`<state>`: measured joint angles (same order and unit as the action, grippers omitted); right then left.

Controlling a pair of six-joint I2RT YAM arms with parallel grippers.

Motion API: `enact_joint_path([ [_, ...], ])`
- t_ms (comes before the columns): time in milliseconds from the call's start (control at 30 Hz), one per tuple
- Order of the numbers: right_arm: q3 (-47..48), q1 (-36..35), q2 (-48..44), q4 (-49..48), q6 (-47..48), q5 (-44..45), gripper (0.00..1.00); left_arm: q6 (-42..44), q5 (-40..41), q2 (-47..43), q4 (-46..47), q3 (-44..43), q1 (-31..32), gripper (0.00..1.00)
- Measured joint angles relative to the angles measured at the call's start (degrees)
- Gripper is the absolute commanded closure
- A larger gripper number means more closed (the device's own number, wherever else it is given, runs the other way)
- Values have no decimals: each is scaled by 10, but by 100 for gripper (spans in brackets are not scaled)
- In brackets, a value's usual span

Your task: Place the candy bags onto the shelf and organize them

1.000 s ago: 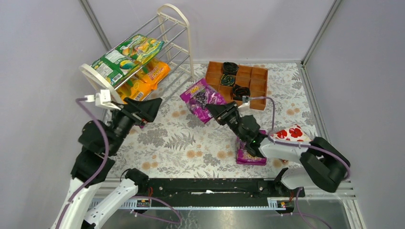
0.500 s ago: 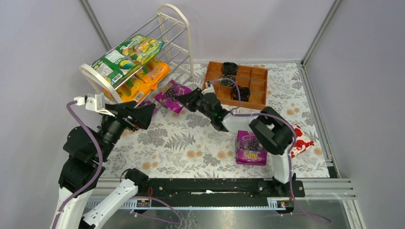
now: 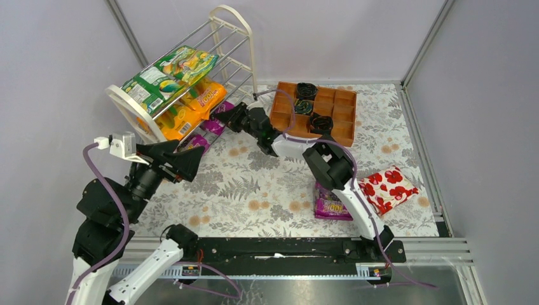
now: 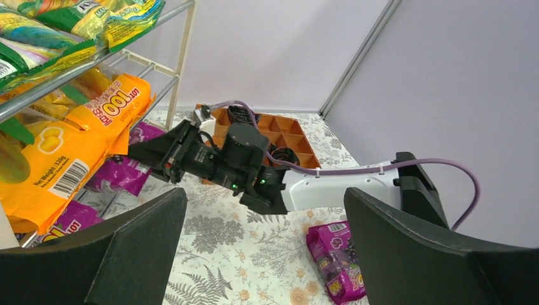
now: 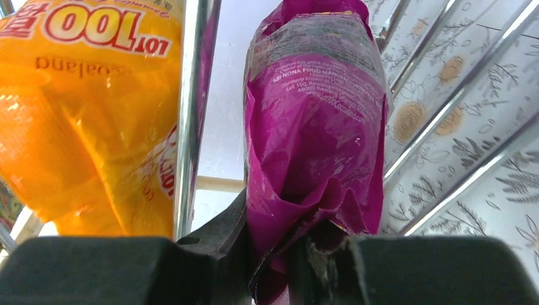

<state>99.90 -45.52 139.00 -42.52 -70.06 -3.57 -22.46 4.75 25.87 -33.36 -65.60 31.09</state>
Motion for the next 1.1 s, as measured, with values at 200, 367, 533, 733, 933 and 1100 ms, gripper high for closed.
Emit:
enact_joint_path([
  [200, 113, 1, 79, 7, -4, -17, 96, 0, 0, -7, 0, 16, 5, 1],
  [367, 179, 0, 140, 7, -23, -19, 94, 0, 1, -7, 0, 24, 9, 1],
  [533, 194, 1, 173, 11, -37, -14, 88, 2, 7, -8, 0, 25, 11, 1],
  [733, 232, 1, 198, 15, -53, -15, 87, 2, 8, -8, 0, 25, 12, 1],
  [933, 249, -1, 210, 22, -70, -17, 84, 1, 11, -8, 0, 25, 13, 1],
  [1100, 231, -1, 208, 15, -78, -21, 63, -1, 10, -7, 5, 29, 13, 1],
])
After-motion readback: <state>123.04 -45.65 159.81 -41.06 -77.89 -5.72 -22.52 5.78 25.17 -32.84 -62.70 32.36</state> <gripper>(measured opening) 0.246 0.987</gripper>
